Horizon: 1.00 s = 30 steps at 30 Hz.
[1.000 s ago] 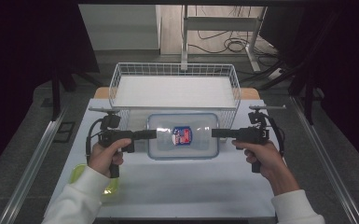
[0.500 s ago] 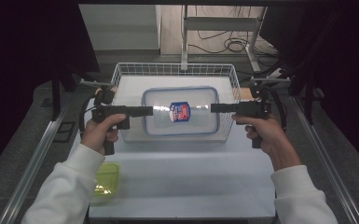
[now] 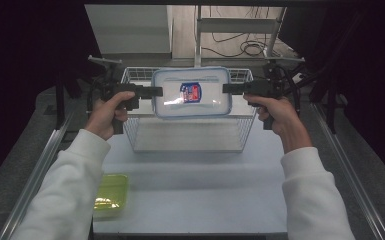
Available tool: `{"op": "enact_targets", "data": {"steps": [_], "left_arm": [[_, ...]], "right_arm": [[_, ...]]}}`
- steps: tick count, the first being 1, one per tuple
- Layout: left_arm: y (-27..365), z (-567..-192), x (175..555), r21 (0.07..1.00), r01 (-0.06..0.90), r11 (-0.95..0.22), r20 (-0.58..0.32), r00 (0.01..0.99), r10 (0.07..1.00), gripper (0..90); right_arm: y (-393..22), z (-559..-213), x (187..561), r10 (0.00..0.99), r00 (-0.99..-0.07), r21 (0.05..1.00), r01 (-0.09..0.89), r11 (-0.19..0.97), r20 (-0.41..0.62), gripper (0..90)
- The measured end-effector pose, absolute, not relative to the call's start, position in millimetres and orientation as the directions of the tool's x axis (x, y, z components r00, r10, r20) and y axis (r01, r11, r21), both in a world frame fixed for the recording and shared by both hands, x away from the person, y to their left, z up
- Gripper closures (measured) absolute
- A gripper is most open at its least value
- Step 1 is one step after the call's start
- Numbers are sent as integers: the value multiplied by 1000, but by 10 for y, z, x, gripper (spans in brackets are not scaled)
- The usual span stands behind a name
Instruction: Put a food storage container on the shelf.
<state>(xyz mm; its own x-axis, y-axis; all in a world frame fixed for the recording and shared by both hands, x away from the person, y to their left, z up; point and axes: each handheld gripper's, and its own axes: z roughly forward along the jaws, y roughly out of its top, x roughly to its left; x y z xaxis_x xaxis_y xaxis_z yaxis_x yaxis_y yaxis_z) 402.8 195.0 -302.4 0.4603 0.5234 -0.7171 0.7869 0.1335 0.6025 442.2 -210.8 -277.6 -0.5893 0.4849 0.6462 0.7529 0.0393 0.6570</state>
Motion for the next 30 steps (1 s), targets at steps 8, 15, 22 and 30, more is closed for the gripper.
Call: {"op": "enact_targets", "data": {"steps": [8,15,22,30], "left_arm": [[1950,-3043,4275,599,793,114,-709,458,536,496],[1970,-3099,4410,585,803,113,-713,442,544,494],[1980,-3170,4522,572,807,145,-730,420,538,491],[1968,-3201,4568,550,814,186,-751,385,536,485]], "right_arm": [[-2086,-2840,4656,499,-573,647,762,30,651,554],[-2038,-2931,4743,522,-557,634,772,38,647,544],[-2016,-2986,4819,536,-524,623,782,-5,662,538],[-2008,-3022,4867,545,-481,595,802,-43,687,525]]}}
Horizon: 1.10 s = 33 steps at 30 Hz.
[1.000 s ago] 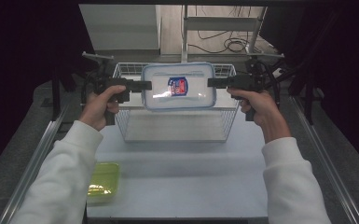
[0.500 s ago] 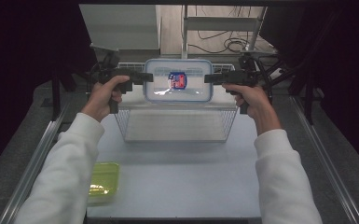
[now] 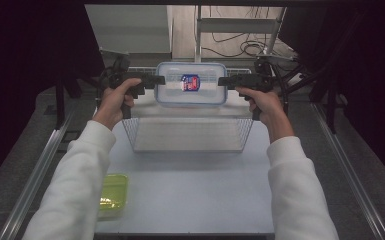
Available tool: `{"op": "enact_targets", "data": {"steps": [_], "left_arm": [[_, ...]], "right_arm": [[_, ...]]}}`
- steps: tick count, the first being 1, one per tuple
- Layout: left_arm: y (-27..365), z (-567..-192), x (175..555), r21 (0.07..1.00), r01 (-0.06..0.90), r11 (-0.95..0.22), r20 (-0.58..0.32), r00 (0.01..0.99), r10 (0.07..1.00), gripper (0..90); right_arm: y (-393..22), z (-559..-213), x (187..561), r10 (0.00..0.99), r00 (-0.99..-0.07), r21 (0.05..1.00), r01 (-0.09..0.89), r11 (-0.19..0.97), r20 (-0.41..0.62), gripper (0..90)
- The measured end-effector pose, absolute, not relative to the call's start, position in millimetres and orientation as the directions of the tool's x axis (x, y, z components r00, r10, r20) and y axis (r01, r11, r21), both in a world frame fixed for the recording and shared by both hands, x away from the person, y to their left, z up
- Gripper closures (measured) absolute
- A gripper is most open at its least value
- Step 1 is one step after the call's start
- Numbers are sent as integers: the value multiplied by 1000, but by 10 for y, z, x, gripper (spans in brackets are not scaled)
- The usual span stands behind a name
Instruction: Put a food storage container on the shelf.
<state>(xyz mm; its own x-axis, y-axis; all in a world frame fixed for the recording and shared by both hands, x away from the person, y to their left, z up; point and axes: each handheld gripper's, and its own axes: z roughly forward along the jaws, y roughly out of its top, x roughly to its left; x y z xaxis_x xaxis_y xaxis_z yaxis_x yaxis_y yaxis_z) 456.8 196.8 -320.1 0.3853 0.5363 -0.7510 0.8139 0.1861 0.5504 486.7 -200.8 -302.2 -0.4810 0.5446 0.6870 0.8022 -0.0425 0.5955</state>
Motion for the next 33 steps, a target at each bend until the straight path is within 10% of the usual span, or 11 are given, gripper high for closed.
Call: {"op": "enact_targets", "data": {"steps": [33], "left_arm": [[1977,-3299,4710,521,813,259,-781,332,528,357]], "right_arm": [[-1918,-2984,4945,634,-341,519,847,-114,695,416]]}}
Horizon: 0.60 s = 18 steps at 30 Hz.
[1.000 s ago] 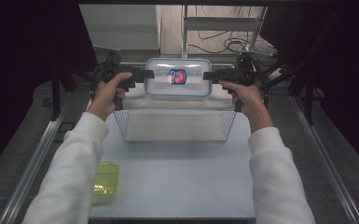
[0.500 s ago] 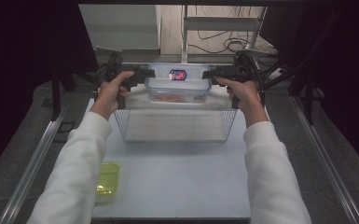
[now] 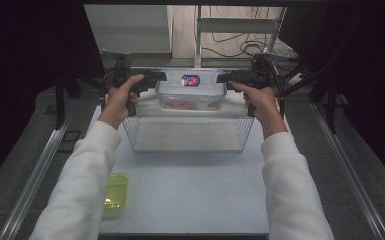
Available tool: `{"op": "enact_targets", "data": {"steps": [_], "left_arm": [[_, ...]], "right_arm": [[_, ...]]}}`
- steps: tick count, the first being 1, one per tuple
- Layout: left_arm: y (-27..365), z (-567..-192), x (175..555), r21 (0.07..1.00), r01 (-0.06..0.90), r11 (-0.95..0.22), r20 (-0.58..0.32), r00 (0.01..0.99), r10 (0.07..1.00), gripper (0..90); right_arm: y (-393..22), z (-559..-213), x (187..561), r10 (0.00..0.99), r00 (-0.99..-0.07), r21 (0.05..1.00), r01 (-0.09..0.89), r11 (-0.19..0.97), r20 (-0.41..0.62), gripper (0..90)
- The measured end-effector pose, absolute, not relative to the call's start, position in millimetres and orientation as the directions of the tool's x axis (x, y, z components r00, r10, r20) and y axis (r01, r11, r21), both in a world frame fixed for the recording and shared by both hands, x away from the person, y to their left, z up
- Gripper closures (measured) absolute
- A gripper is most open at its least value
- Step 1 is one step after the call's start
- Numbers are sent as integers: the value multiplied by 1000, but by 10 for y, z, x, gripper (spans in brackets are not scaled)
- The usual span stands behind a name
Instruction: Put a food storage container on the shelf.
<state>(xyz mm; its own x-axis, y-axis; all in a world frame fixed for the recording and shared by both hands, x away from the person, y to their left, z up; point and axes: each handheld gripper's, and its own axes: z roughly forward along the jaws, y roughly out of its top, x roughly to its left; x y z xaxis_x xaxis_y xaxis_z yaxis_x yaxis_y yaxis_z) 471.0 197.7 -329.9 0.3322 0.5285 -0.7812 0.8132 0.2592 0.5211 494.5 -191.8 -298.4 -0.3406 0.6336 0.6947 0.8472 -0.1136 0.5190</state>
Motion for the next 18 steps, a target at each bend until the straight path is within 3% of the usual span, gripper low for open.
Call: {"op": "enact_targets", "data": {"steps": [18], "left_arm": [[1935,-3006,4124,695,695,185,-642,484,594,287]], "right_arm": [[-2094,-2794,4467,624,-527,690,723,-27,577,393]]}}
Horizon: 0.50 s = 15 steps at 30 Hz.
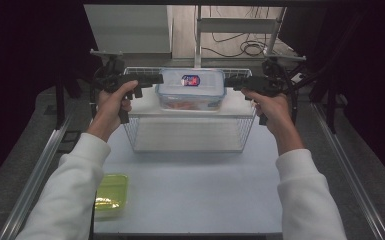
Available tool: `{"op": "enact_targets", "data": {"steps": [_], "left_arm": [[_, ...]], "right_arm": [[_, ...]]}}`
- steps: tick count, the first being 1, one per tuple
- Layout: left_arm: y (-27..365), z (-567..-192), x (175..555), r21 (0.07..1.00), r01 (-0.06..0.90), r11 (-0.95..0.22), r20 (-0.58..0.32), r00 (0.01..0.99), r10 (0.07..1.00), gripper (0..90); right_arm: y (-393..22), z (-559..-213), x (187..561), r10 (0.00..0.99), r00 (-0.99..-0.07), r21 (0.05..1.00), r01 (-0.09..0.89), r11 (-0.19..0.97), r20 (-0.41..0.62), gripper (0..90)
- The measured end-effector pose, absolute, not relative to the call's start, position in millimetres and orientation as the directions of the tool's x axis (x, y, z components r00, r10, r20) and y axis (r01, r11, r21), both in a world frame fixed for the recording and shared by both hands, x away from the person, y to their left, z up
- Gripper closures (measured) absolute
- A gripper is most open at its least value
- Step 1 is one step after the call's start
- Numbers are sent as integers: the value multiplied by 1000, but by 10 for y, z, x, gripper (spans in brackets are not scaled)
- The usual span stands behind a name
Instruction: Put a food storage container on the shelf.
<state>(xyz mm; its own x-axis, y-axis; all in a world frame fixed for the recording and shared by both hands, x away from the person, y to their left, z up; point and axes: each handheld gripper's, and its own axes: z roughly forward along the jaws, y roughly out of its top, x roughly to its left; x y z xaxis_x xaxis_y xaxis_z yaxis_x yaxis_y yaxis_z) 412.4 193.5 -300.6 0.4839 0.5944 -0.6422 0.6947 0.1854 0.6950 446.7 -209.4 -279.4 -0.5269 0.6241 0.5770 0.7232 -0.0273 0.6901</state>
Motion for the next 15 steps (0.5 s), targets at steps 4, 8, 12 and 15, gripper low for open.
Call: {"op": "enact_targets", "data": {"steps": [4,8,12,15], "left_arm": [[1915,-3000,3943,725,673,148,-606,520,602,287],[1902,-3017,3727,742,658,126,-584,543,603,284],[1911,-3044,3452,773,628,90,-539,575,616,283],[1942,-3103,3239,784,617,67,-522,598,607,282]], "right_arm": [[-2128,-2775,4291,597,-583,723,691,8,551,381],[-2165,-2804,4079,566,-629,744,667,41,533,372],[-2191,-2847,3943,552,-652,758,650,54,519,366],[-2226,-2906,3791,532,-679,774,629,67,506,358]]}}
